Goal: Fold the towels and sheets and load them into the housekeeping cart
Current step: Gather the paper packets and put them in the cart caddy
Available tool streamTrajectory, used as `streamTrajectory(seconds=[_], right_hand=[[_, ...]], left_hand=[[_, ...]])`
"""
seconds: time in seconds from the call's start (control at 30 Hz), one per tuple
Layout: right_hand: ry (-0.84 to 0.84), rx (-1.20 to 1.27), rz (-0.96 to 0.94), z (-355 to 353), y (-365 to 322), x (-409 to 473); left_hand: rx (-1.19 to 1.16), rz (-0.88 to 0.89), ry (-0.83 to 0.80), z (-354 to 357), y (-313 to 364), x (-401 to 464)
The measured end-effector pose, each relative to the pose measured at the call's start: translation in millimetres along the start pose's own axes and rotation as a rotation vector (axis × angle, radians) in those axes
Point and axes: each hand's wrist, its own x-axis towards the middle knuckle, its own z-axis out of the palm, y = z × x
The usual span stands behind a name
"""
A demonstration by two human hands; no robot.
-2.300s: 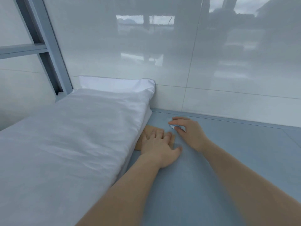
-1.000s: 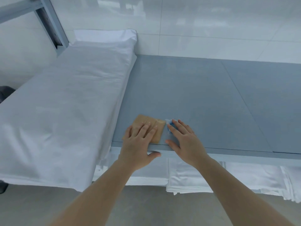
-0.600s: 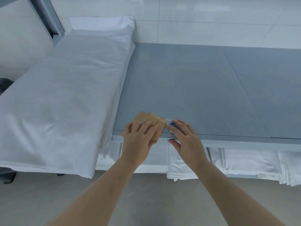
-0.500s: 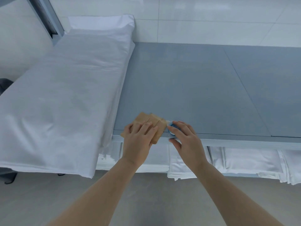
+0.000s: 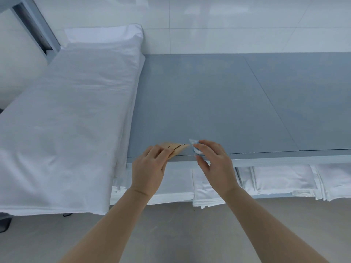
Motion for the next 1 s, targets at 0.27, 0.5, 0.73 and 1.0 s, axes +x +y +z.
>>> streamTrajectory(seconds=[0.27,0.5,0.73,1.0], right_hand=[[0.134,-0.026,0.1,-80,-25,3],[0.323,-0.122,0.25,-201,-34,-36],[0.543,-0.251,0.482,-337,-24,-126],[0.8,-0.396,0.671,-473,21,-252]], left_hand=[[-0.277,-0.123,-0.013,-37,54,43],[-0.542,-0.032,-0.094,-65,167,85],[-0.799,0.185,-0.173,-72,322,90],[-0.959,0.407,-0.34,-63,534,57]])
